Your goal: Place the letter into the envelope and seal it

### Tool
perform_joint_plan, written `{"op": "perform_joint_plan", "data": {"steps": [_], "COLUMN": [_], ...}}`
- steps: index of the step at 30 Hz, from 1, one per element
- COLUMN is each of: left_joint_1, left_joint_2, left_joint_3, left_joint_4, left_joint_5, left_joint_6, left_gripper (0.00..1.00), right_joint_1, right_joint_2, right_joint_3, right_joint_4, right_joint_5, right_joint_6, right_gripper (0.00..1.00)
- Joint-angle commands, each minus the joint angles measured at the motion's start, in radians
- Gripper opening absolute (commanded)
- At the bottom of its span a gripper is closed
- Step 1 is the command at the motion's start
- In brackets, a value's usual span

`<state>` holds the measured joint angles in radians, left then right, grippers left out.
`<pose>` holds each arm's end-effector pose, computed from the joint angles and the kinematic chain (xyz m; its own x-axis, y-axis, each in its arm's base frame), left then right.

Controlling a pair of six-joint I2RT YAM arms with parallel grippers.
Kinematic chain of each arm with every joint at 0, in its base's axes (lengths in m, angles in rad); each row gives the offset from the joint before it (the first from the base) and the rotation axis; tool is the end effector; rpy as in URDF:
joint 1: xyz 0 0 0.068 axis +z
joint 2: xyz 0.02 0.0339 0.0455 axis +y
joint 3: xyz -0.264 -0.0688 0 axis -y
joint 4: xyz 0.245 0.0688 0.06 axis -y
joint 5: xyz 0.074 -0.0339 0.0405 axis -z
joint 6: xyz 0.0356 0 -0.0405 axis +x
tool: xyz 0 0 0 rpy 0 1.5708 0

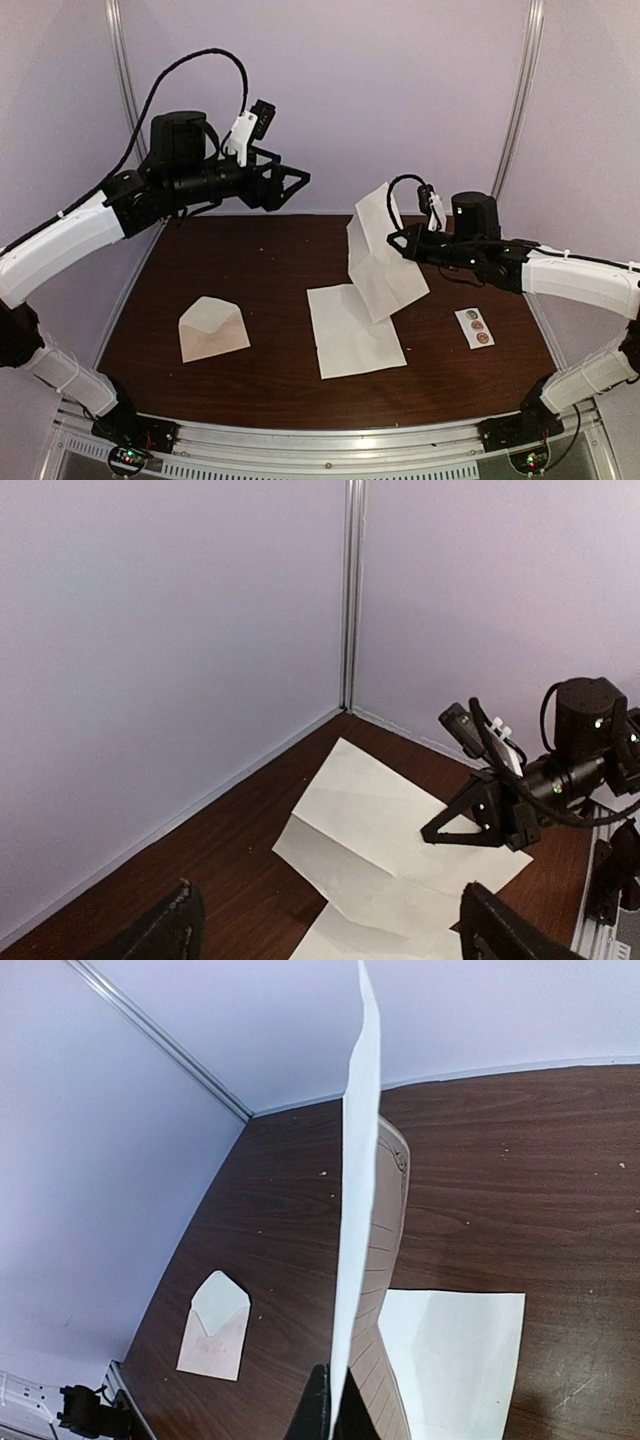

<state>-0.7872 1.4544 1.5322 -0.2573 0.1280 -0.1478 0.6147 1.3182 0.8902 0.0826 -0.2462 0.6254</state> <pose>0.2343 -0.2416 0.4351 -0.2412 0.0351 -0.9698 0.7641 0.6230 -0.1674 0.2433 0.1824 0.2853 -0.6614 0.2281 -0.7145 -0.4434 0.6494 0.6177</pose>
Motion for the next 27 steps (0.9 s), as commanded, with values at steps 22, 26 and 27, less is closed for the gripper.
{"op": "perform_joint_plan", "data": {"steps": [22,26,27], "left_joint_1": [-0.076,-0.089,-0.096], "left_joint_2": [-0.016,0.006,0.011], "left_joint_3": [-0.328,-0.330,-0.330], "left_joint_4": [0.165,0.170,0.168], "left_joint_5": [0.248,0.325,0.332], "left_joint_6": [0.170,0.177,0.183], "left_gripper": [0.96,0.96,0.97], "right_joint_1": [0.166,0.167,0.168], "right_joint_2": [0.071,0.061,0.060], "right_joint_3": [0.178,0.167,0.166], "right_joint_4": [0.089,0.151,0.163], "right_joint_5": [-0.483,-0.509,-0.514], "right_joint_6": [-0.053,-0.015,-0.007], "right_gripper": [0.00,0.00,0.00]}}
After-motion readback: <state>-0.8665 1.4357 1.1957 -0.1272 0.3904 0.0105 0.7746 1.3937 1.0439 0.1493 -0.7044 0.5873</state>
